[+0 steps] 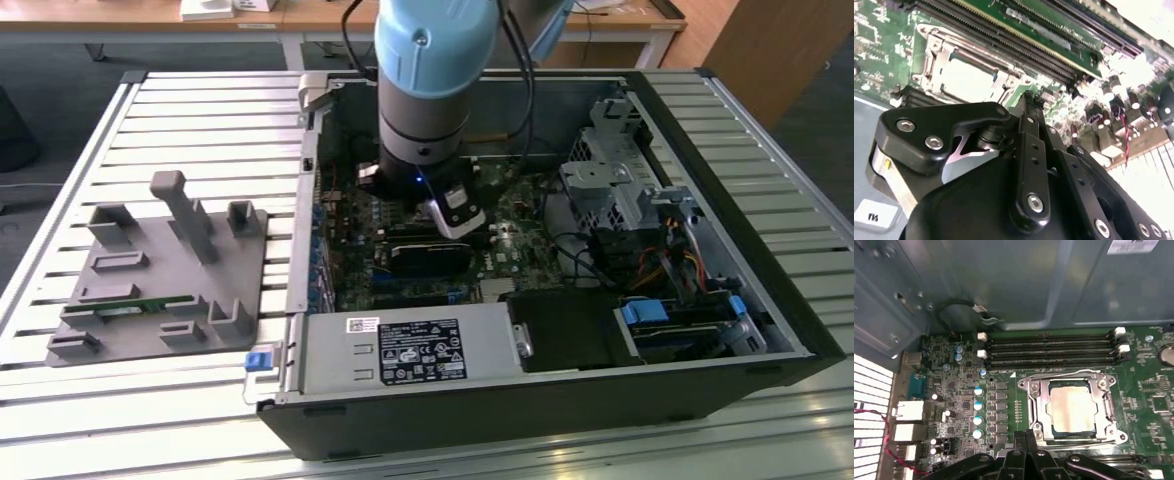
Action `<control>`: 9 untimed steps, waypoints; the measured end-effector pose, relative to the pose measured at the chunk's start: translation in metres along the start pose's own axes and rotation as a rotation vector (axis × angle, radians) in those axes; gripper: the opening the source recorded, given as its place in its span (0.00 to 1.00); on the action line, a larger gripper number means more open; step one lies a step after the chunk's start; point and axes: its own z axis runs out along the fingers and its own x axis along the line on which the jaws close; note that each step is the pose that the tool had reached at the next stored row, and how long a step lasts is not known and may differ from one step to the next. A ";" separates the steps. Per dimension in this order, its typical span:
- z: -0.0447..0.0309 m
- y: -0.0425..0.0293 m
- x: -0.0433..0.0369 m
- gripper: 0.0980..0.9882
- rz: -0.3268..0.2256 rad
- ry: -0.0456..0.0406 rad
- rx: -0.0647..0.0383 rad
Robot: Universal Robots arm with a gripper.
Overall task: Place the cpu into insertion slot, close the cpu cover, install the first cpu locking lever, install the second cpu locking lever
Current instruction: 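Install the second cpu locking lever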
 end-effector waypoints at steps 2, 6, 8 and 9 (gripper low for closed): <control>-0.0060 0.0023 0.0002 0.01 0.000 0.0000 0.000; -0.0117 0.0043 0.0004 0.01 0.000 0.0000 0.000; -0.0135 0.0050 0.0004 0.01 0.000 -0.0001 0.000; -0.0135 0.0050 0.0004 0.01 0.000 -0.0003 -0.001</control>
